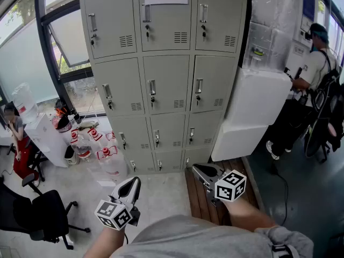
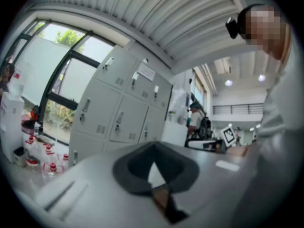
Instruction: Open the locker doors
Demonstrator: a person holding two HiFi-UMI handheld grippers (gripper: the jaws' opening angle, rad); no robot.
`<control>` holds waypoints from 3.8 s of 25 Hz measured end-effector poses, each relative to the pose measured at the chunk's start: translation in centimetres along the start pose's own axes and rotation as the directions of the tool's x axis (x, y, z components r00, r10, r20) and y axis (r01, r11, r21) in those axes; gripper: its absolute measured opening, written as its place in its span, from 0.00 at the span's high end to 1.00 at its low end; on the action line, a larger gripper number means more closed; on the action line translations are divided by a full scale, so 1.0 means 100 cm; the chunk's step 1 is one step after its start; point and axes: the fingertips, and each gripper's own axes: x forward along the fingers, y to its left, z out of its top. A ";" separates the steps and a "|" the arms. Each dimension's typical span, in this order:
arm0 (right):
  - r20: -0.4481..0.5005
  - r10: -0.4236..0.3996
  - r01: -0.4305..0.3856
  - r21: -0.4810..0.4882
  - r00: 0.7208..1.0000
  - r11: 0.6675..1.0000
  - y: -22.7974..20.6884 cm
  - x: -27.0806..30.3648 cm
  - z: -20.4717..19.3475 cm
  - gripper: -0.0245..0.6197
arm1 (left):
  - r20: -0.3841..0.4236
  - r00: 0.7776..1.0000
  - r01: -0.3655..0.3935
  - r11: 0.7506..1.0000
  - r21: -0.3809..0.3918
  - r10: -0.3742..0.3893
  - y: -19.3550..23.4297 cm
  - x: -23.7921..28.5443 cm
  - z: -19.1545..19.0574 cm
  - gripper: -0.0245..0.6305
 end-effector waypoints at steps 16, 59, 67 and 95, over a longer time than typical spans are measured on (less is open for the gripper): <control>0.015 0.041 -0.041 0.015 0.999 0.999 -0.044 -0.011 0.014 0.96 | -0.015 1.000 -0.014 1.000 0.010 0.015 -0.020 0.053 -0.003 0.96; 0.157 0.043 -0.017 -0.163 0.987 0.987 -0.046 0.523 0.215 0.96 | 0.095 0.981 0.149 0.974 0.170 -0.167 0.444 0.184 0.260 0.96; 0.238 0.053 0.021 -0.299 0.970 0.954 -0.031 0.554 0.325 0.96 | 0.183 0.965 0.141 0.957 0.255 -0.190 0.436 0.206 0.356 0.96; 0.322 -0.221 0.349 -0.427 0.921 0.834 0.011 0.626 0.553 0.74 | 0.236 0.932 0.178 0.915 0.361 -0.274 0.423 0.177 0.486 0.96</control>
